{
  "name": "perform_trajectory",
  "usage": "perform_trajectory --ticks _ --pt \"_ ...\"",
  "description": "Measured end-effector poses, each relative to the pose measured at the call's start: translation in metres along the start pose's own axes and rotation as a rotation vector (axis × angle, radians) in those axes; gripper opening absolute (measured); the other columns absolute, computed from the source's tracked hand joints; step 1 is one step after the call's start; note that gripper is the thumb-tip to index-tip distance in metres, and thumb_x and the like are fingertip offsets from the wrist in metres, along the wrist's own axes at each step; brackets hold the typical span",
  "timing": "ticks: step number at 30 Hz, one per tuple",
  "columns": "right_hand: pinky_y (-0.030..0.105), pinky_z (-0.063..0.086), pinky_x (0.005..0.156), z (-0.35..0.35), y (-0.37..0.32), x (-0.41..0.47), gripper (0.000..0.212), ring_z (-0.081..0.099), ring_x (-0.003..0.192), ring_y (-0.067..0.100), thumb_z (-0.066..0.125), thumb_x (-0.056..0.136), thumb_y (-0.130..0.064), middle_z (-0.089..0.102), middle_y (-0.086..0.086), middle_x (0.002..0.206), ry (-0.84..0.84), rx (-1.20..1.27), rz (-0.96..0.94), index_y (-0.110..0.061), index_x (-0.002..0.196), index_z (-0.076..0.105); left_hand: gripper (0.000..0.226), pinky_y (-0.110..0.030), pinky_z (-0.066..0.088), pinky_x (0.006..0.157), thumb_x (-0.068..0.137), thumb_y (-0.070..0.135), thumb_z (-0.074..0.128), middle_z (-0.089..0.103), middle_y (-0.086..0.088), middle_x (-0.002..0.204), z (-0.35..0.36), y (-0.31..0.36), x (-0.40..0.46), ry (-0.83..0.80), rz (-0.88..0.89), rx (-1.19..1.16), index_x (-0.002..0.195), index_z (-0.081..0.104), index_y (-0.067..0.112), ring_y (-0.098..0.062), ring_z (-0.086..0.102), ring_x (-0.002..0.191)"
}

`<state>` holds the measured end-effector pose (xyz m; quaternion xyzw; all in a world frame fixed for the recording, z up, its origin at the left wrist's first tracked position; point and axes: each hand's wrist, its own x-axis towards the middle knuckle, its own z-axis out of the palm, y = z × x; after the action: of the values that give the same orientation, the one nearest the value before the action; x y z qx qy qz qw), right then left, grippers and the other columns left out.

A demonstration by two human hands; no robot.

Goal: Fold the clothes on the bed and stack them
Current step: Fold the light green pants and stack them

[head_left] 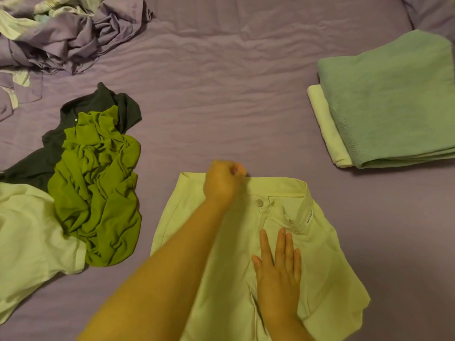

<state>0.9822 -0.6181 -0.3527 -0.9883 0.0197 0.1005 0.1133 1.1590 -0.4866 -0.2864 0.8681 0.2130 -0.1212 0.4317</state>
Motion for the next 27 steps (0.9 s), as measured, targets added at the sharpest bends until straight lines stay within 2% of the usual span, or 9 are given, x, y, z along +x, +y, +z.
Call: perform_trajectory --ticks 3,6,9,10,12,17,21,24,27 --pt "0.042 0.018 0.111 -0.012 0.000 0.003 0.058 0.027 0.139 0.029 0.003 0.100 -0.049 0.033 0.017 0.149 -0.052 -0.015 -0.006 -0.025 0.144 0.031 0.013 -0.035 0.053 0.077 0.087 0.018 0.063 0.067 -0.002 0.081 -0.023 0.019 0.020 -0.153 0.032 0.128 0.075 0.066 0.021 -0.020 0.061 0.077" --pt "0.042 0.028 0.099 -0.028 0.002 0.014 0.061 0.034 0.134 0.028 0.004 0.100 -0.048 0.046 0.014 0.142 -0.010 -0.014 -0.083 -0.023 0.134 0.048 0.009 -0.032 0.054 0.078 0.085 0.020 0.062 0.067 0.007 0.081 -0.009 0.009 -0.001 -0.290 0.011 0.281 0.078 0.067 0.023 -0.015 0.063 0.078" --pt "0.041 0.043 0.094 -0.040 0.010 0.039 0.030 0.042 0.130 0.027 0.050 0.093 -0.027 0.055 0.011 0.134 0.144 -0.021 -0.287 -0.018 0.116 0.067 0.018 -0.036 0.048 0.091 0.088 0.029 0.062 0.065 0.004 0.108 0.007 -0.010 -0.017 -0.305 0.185 0.515 0.104 0.068 0.024 -0.019 0.059 0.102" --pt "0.042 0.048 0.091 -0.044 0.011 0.050 0.034 0.046 0.128 0.028 0.070 0.079 -0.016 0.057 0.010 0.131 0.161 -0.024 -0.327 -0.016 0.113 0.068 0.027 -0.036 0.044 0.094 0.089 0.033 0.060 0.061 0.002 0.117 0.008 -0.013 -0.019 -0.291 0.236 0.590 0.115 0.064 0.026 -0.020 0.055 0.109" --pt "0.043 0.050 0.088 -0.051 0.013 0.074 0.058 0.054 0.122 0.029 0.083 0.058 -0.004 0.061 0.010 0.127 0.152 -0.033 -0.341 -0.013 0.113 0.068 0.036 -0.035 0.037 0.096 0.091 0.037 0.058 0.056 0.001 0.124 0.010 -0.013 -0.022 -0.262 0.284 0.663 0.125 0.055 0.026 -0.021 0.051 0.114" --pt "0.046 0.033 0.100 -0.048 0.019 0.119 0.050 0.064 0.105 0.035 0.084 0.064 -0.017 0.068 0.016 0.110 0.261 -0.104 -0.387 -0.005 0.110 0.068 0.033 -0.034 0.033 0.089 0.093 0.045 0.052 0.065 0.001 0.109 0.015 -0.013 -0.024 -0.238 0.251 0.708 0.115 0.057 0.021 -0.020 0.059 0.100" --pt "0.047 0.046 0.094 -0.056 0.017 0.122 0.046 0.069 0.084 0.029 0.089 0.058 -0.016 0.071 0.008 0.091 0.165 -0.028 -0.354 -0.010 0.101 0.072 0.029 -0.034 0.030 0.090 0.092 0.047 0.052 0.064 0.002 0.102 0.010 -0.014 -0.027 -0.238 0.276 0.696 0.109 0.065 0.027 -0.019 0.055 0.098" --pt "0.050 0.046 0.091 -0.061 0.015 0.120 0.015 0.065 0.084 0.027 0.069 0.081 -0.023 0.069 0.005 0.088 0.074 0.139 -0.322 -0.015 0.093 0.072 0.032 -0.033 0.033 0.086 0.089 0.049 0.056 0.064 0.001 0.104 0.005 -0.016 -0.026 -0.263 0.228 0.596 0.109 0.068 0.027 -0.020 0.053 0.100" --pt "0.051 0.040 0.099 -0.071 0.013 0.119 0.027 0.063 0.088 0.029 0.049 0.087 -0.027 0.069 0.010 0.089 -0.007 0.305 -0.241 -0.010 0.090 0.070 0.033 -0.033 0.039 0.088 0.090 0.048 0.056 0.067 0.002 0.101 0.001 -0.014 -0.030 -0.291 0.134 0.446 0.105 0.069 0.022 -0.019 0.057 0.096"
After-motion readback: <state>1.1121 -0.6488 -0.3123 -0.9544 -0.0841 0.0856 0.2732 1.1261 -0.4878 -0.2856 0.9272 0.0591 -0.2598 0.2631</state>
